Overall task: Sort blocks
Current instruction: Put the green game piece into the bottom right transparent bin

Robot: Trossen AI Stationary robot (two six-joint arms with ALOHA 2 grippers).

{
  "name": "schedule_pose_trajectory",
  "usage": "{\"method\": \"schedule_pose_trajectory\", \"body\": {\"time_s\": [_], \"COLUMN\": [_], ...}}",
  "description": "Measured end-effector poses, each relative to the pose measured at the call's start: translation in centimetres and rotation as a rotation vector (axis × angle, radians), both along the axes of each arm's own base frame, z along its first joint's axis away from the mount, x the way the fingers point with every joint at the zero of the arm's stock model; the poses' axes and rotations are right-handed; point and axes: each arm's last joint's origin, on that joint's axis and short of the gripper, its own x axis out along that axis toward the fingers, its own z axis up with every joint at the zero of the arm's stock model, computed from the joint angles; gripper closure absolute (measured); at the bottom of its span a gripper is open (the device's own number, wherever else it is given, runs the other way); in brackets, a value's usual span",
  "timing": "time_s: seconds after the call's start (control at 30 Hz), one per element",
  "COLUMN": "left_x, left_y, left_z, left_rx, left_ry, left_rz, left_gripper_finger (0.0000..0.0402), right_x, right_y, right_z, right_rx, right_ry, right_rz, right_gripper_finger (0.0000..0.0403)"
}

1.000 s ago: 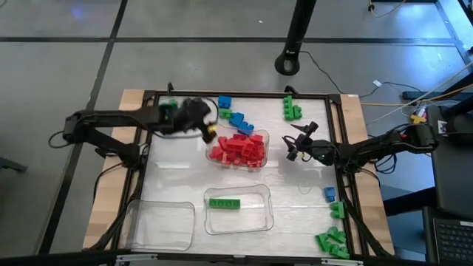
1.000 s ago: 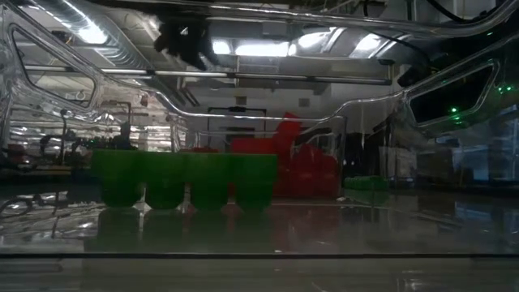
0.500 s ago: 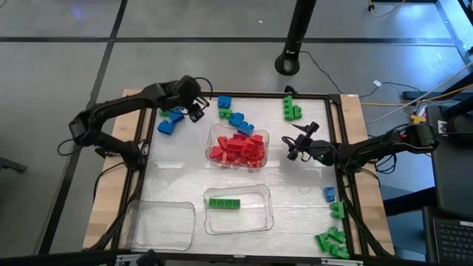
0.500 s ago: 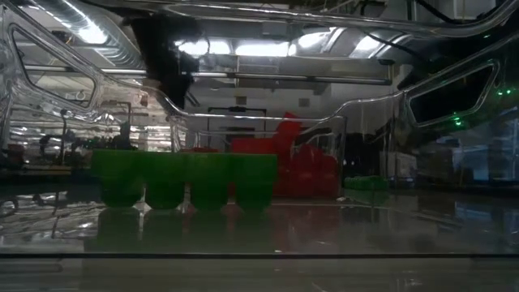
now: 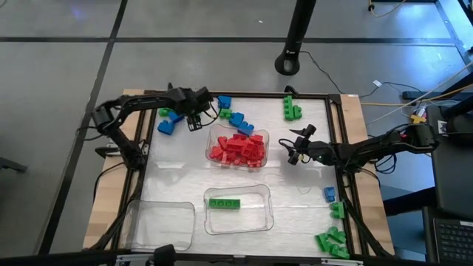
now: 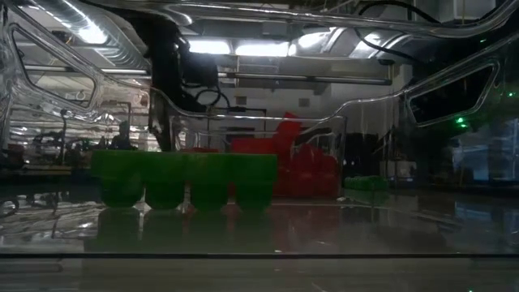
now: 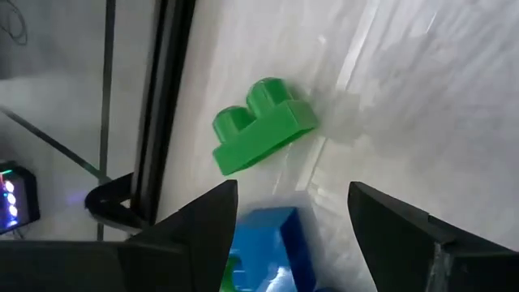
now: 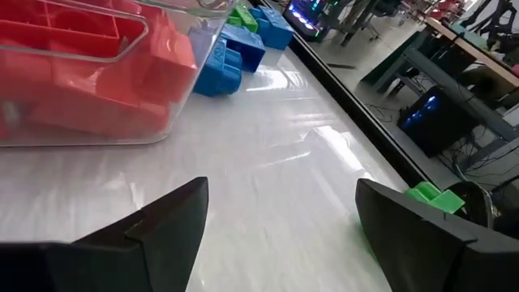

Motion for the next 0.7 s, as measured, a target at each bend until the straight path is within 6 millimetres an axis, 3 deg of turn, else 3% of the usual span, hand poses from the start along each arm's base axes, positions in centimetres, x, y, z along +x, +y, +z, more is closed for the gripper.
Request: {"method": "schedule_pose_trajectory", "body": {"time_s": [0.23,0.43,0.7], "left_x": [-1.5,-2.9,-4.1], "left_y": [-1.0,-2.1,-1.3], "left_z": [-2.6,-2.4,-4.0], "left_rx": [0.036,0.178,0.211], "left_ry": [-0.020,-0.166,-0.148], "left_rz": [-0.001,-0.092,-0.125], "left_gripper_finger": [0.0187,0.0214,0.0221], "right_x": [-0.1,-0.1,-0.1], "right_y": [-0.1,-0.2,-0.2], "right_z": [0.0,0.1,0.2], "right_rx": [-0.025,-0.040,-0.057], "right_ry": [0.001,0.005,-0.002], "right_rz": [-0.047,-0.064,-0.085], "right_gripper_finger": [0.0091,0.0091,0.0091]}}
